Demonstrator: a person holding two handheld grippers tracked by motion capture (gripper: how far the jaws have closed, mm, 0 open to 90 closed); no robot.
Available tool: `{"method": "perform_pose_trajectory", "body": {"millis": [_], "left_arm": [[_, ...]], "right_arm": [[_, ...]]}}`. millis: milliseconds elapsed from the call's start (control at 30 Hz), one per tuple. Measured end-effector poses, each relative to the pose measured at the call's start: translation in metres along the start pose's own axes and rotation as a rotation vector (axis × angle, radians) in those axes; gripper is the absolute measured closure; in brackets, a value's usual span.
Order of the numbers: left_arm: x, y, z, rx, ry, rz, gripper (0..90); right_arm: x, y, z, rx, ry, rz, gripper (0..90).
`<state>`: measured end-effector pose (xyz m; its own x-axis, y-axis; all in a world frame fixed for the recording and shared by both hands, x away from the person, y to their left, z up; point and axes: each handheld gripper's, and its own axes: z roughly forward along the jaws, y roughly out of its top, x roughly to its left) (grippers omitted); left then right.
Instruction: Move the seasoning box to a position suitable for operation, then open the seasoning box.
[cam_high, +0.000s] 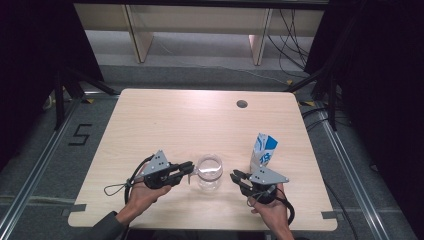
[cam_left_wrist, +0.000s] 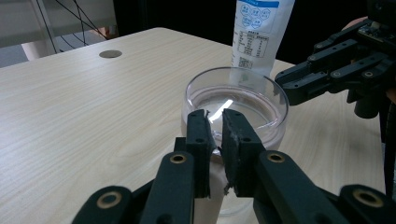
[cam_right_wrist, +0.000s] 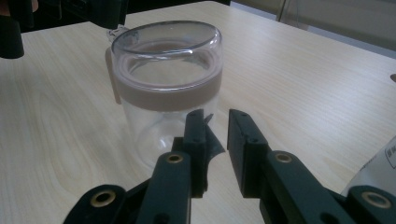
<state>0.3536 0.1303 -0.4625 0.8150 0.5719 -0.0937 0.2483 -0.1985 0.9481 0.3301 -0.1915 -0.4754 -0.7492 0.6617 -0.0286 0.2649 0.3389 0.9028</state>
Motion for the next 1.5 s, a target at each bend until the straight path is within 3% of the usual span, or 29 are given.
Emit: {"method": "perform_pose_trajectory", "body": {"millis": [133, 333, 500, 567, 700, 833, 967, 1100, 1367, 1400, 1467, 1500], "left_arm": [[0.001, -0.001, 0.0, -0.011, -0.007, 0.003, 81.1], [0.001, -0.002, 0.0, -0.017, -0.009, 0.003, 81.2], [0.0, -0.002, 0.0, -0.014, -0.007, 0.003, 81.2], [0.0, -0.002, -0.001, -0.005, 0.003, 0.014, 81.3], [0.001, -0.003, -0.001, -0.014, -0.009, 0.007, 81.7], [0.001, -0.003, -0.001, -0.017, -0.009, 0.011, 81.8], [0.001, -0.004, -0.001, -0.016, -0.01, 0.017, 82.2], [0.001, -0.004, -0.002, -0.004, -0.002, 0.016, 82.2], [0.002, -0.007, -0.001, 0.01, 0.0, 0.012, 81.9], [0.003, -0.007, -0.001, 0.009, -0.001, 0.013, 81.5], [0.002, -0.008, -0.001, 0.004, -0.004, 0.01, 81.0], [0.002, -0.007, -0.001, 0.002, -0.004, 0.01, 80.9]], "right_arm": [[-0.001, 0.0, 0.003, -0.031, -0.013, -0.021, 79.0], [0.001, 0.002, 0.002, -0.009, 0.002, 0.024, 79.6], [-0.003, 0.005, 0.007, -0.031, 0.004, -0.011, 82.1], [-0.002, 0.006, 0.009, -0.028, 0.029, -0.004, 83.9], [-0.001, 0.009, 0.013, -0.034, 0.015, -0.037, 87.5], [0.001, 0.01, 0.014, -0.02, 0.019, -0.008, 89.3], [0.001, 0.012, 0.016, -0.026, 0.032, -0.023, 90.0], [0.0, 0.016, 0.018, -0.04, 0.014, -0.059, 90.0], [0.002, 0.021, 0.021, -0.029, 0.04, -0.045, 90.0], [0.001, 0.022, 0.022, -0.052, 0.029, -0.068, 90.0], [0.003, 0.025, 0.021, -0.05, 0.041, -0.049, 90.0], [0.003, 0.026, 0.021, -0.073, 0.027, -0.077, 90.0]]}}
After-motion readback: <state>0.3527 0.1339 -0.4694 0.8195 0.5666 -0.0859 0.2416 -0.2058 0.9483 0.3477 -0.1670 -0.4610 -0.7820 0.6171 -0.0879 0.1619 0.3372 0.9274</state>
